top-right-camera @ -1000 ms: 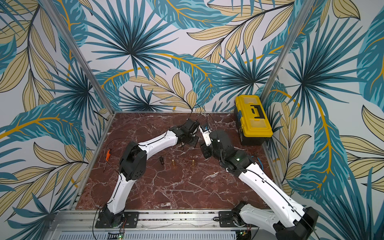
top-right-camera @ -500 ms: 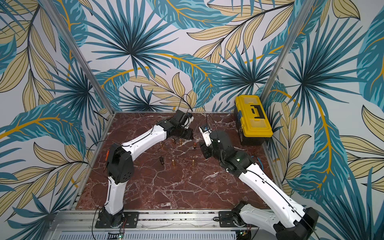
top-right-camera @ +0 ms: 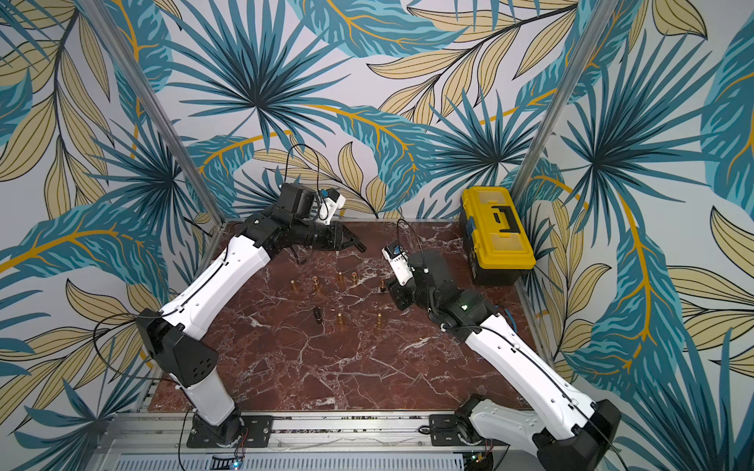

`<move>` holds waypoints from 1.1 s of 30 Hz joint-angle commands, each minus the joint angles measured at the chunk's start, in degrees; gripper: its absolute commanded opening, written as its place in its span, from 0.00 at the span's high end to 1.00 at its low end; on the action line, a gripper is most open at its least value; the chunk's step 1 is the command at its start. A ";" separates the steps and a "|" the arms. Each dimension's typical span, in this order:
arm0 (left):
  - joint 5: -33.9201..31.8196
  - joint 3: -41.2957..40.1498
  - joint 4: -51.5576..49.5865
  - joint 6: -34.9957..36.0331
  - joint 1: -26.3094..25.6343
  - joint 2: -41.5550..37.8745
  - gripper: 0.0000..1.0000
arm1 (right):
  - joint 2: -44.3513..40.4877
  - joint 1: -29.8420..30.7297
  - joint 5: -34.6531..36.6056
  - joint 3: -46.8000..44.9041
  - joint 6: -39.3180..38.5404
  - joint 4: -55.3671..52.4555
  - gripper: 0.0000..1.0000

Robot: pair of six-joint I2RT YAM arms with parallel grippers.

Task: Open the lipstick cap
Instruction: Pick up the cover from the center of the board, then place the cover at the center of the board.

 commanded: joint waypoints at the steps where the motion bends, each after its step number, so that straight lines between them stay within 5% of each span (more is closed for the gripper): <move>1: 4.74 0.82 -1.51 -1.77 0.55 -1.50 0.81 | 0.22 0.11 -2.70 1.86 -0.70 -0.39 0.50; 4: 2.39 1.01 -1.42 -0.14 0.21 -0.84 0.81 | 0.42 0.11 -1.13 1.74 -0.07 0.30 0.50; 15: -26.51 12.10 -1.41 13.71 -5.63 17.13 0.82 | -2.61 0.10 5.33 -1.08 1.17 1.22 0.50; 33: -32.71 25.91 0.63 18.98 -6.38 41.80 0.80 | -1.92 -0.44 8.65 -4.75 1.31 2.87 0.50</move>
